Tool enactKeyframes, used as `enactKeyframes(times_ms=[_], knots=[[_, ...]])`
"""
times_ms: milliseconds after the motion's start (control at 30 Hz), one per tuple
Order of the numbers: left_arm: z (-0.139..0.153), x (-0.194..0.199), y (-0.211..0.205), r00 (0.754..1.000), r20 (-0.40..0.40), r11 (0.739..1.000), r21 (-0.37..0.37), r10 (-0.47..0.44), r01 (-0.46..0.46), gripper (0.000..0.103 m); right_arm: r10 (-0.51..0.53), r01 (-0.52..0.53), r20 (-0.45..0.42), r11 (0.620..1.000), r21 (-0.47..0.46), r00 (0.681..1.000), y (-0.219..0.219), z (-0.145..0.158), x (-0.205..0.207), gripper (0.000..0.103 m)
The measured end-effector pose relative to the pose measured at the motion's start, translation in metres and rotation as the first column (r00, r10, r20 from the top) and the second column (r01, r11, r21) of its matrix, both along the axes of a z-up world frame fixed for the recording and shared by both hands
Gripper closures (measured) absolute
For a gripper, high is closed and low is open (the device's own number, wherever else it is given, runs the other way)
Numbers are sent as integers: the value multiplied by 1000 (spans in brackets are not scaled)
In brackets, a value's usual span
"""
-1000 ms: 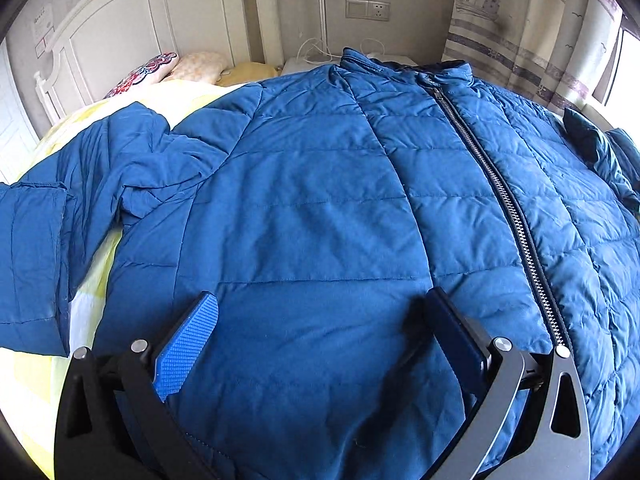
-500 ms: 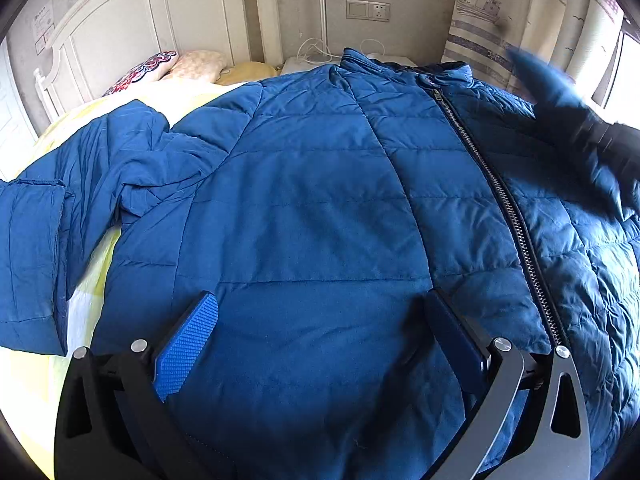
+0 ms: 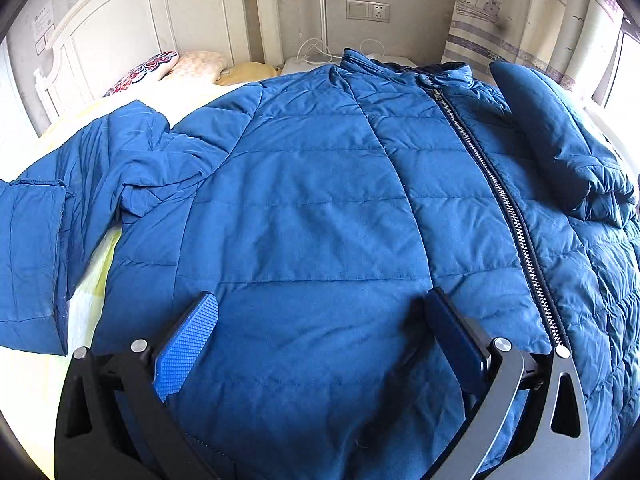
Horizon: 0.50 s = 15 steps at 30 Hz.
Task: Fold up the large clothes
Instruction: 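Grasp the jacket sleeve with the right gripper and lift it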
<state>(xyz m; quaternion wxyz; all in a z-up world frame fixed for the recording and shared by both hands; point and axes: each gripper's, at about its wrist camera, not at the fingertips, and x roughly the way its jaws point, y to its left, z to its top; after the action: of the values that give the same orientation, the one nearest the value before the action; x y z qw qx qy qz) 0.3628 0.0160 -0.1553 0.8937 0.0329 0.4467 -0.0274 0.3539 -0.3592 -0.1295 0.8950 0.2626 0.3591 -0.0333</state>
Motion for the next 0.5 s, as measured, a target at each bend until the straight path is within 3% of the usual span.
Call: enactKeyframes(times_ms=[67, 200, 233, 267, 333, 400, 433, 500], knots=[[0, 0, 0, 1000, 0, 1000, 0, 0, 0, 4, -43, 46, -41, 996, 83, 998, -28, -12, 11, 35], [0, 0, 1, 1000, 0, 1000, -1, 0, 0, 4, -62, 73, -77, 988, 140, 995, -52, -20, 41, 35], [0, 0, 0, 1000, 0, 1000, 0, 0, 0, 4, -72, 78, -56, 990, 121, 996, -50, -15, 45, 50], [0, 0, 0, 1000, 0, 1000, 0, 0, 0, 4, -68, 70, -25, 995, 70, 997, -41, -5, 47, 70], [0, 0, 0, 1000, 0, 1000, 1, 0, 0, 4, -8, 13, 61, 997, -82, 998, -6, 26, 49, 85], [0, 0, 0, 1000, 0, 1000, 1, 0, 0, 4, 113, -77, 128, 963, -259, 985, 45, 54, 43, 87], [0, 0, 0, 1000, 0, 1000, 2, 0, 0, 4, 201, -144, 136, 928, -344, 970, 78, 64, 41, 87], [0, 1, 1, 1000, 1, 1000, 2, 1, -1, 4, 405, -322, 92, 827, -460, 909, 144, 74, 38, 80]])
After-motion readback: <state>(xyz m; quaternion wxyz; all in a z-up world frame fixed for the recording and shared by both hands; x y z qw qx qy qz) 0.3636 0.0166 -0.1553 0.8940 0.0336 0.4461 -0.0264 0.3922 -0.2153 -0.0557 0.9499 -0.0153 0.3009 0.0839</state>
